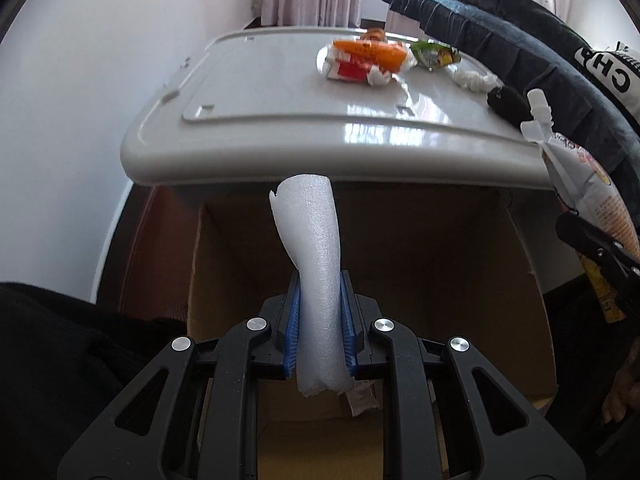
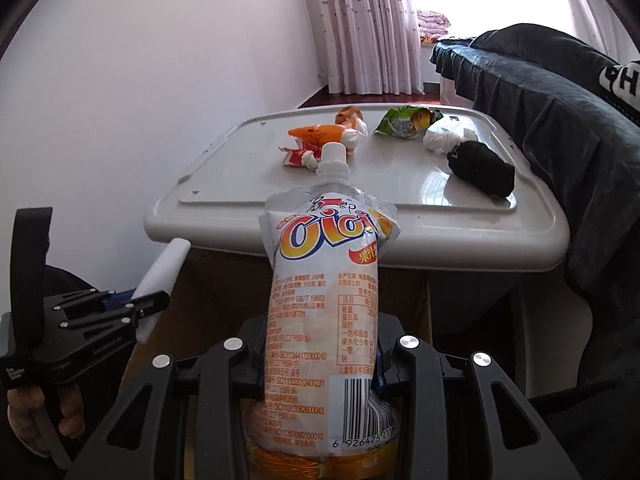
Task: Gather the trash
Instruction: 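Carry the pouch and foam roll over the cardboard box and release both, then grasp the black sock on the lid with the right gripper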
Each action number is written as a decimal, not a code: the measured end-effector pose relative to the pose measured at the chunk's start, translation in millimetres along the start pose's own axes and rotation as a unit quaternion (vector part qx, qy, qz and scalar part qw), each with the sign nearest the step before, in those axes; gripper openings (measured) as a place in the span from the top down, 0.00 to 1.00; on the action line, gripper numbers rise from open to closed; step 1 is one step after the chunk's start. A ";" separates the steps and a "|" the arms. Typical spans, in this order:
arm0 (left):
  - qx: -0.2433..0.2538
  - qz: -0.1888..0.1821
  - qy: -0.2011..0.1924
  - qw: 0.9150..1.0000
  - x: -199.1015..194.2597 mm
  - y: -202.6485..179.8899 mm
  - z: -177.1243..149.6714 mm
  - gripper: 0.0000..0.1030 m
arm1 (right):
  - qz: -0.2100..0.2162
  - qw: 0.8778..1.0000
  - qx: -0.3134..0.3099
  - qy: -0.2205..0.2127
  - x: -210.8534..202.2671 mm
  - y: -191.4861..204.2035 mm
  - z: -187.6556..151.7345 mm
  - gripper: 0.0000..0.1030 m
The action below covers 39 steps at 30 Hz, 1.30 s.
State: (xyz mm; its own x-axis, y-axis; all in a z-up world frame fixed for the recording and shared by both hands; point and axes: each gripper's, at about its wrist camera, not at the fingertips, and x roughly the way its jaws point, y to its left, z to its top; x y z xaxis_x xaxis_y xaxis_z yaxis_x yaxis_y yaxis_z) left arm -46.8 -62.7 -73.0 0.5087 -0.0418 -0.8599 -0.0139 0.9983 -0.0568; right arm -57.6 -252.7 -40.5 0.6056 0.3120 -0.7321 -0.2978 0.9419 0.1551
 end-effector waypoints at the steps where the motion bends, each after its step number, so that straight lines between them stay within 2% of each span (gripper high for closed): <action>1: 0.001 -0.002 0.008 1.000 4.1 -0.5 -2.3 0.83 | 0.001 1.000 0.000 0.008 3.0 2.5 -4.4 0.65; 5: -0.004 -0.005 0.007 1.000 5.7 2.4 -3.7 0.83 | 0.005 0.999 -0.009 0.033 15.2 15.1 -14.2 0.65; 17: 0.000 -0.005 0.008 1.000 7.2 2.0 -4.7 0.83 | 0.002 0.999 -0.007 0.036 16.8 17.9 -15.2 0.65; 19: 0.001 -0.007 0.008 1.000 6.6 1.4 -4.3 0.82 | 0.001 0.999 -0.007 0.037 17.3 18.2 -14.3 0.61; 20: 0.000 -0.012 0.008 1.000 6.9 1.8 -4.2 0.77 | 0.001 0.999 -0.008 0.040 18.9 18.7 -14.1 0.58; 21: -0.005 -0.013 0.011 1.000 8.2 2.7 -4.1 0.73 | -0.003 0.999 -0.009 0.045 21.0 19.3 -14.2 0.36; 22: -0.009 -0.009 0.019 1.000 10.8 3.5 -3.9 0.51 | -0.014 0.999 -0.010 0.042 20.9 19.9 -14.7 0.16; 23: -0.013 -0.004 0.029 0.999 13.4 4.3 -3.6 0.18 | -0.019 0.999 -0.012 0.035 19.1 20.2 -14.5 0.15; 24: -0.019 0.001 0.032 0.999 14.4 5.7 -3.5 0.12 | -0.018 0.999 -0.011 0.032 17.6 19.6 -13.8 0.16; 30: -0.026 -0.010 0.032 0.999 15.3 7.6 -4.8 0.12 | -0.019 0.999 0.021 0.016 11.6 5.5 -11.3 0.16; 35: -0.032 -0.013 0.039 0.999 17.6 8.7 -6.0 0.12 | -0.025 0.999 0.034 0.023 15.6 0.6 -10.1 0.16; 39: -0.054 -0.030 0.052 0.997 21.6 14.3 -5.6 0.12 | -0.022 0.999 0.036 0.024 15.8 -1.3 -6.2 0.16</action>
State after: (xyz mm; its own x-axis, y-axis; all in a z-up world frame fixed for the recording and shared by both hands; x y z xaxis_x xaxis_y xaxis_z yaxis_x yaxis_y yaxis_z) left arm -40.9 -49.5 -95.2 0.4200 -0.1105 -0.9008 -0.0818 0.9839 -0.1589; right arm -52.1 -249.8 -56.5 0.5805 0.2658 -0.7697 -0.2166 0.9616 0.1686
